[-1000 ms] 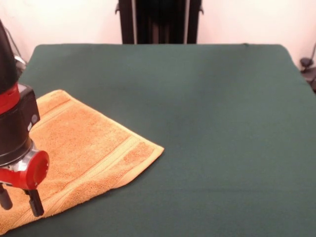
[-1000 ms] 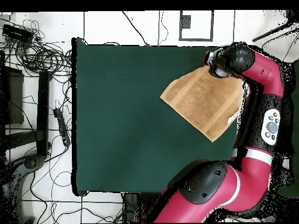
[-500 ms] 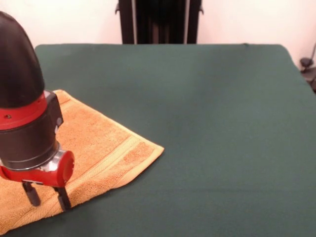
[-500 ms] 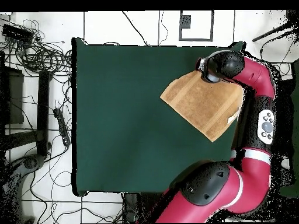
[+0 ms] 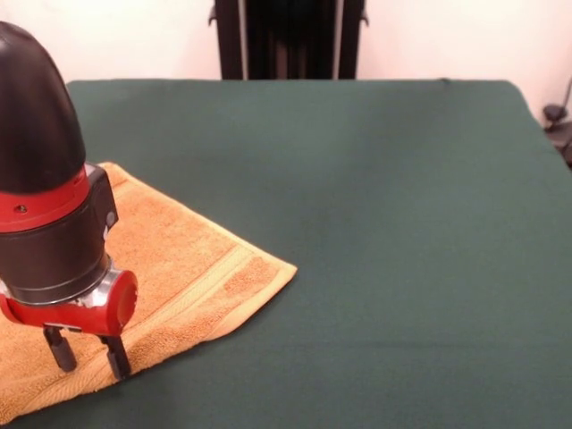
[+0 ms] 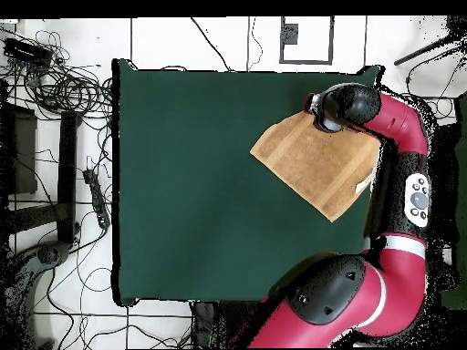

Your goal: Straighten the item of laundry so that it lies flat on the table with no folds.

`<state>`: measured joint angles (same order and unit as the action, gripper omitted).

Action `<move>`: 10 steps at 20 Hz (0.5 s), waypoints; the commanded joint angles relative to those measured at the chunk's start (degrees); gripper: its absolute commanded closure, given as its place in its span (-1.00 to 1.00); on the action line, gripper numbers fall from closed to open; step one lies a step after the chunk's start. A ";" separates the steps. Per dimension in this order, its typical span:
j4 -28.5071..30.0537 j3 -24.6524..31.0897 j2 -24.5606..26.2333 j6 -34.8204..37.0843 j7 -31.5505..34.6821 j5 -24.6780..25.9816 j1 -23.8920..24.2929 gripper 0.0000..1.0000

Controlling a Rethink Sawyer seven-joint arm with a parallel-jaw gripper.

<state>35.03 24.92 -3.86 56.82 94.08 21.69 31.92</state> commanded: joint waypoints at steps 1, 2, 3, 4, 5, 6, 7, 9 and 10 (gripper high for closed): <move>9.52 2.62 1.75 -0.67 -12.06 -0.17 -0.40 -1.00; 8.69 2.73 2.12 0.25 -12.16 -0.25 -0.53 -1.00; 7.80 2.87 2.50 1.04 -12.21 -0.31 -0.70 -1.00; 7.62 2.95 2.58 1.34 -12.15 -0.44 -0.69 -1.00; 7.10 3.12 2.81 1.78 -12.14 -0.56 -0.73 -1.00; 7.02 3.05 2.78 1.80 -11.97 -0.56 -0.74 -1.00; 6.98 3.01 2.76 1.79 -11.94 -0.55 -0.73 -1.00; 6.27 3.08 3.08 2.42 -11.84 -0.58 -0.89 -1.00; 5.65 3.16 3.36 2.93 -11.92 -0.55 -1.06 -1.00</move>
<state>34.89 24.92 -3.70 56.82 94.08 21.62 31.95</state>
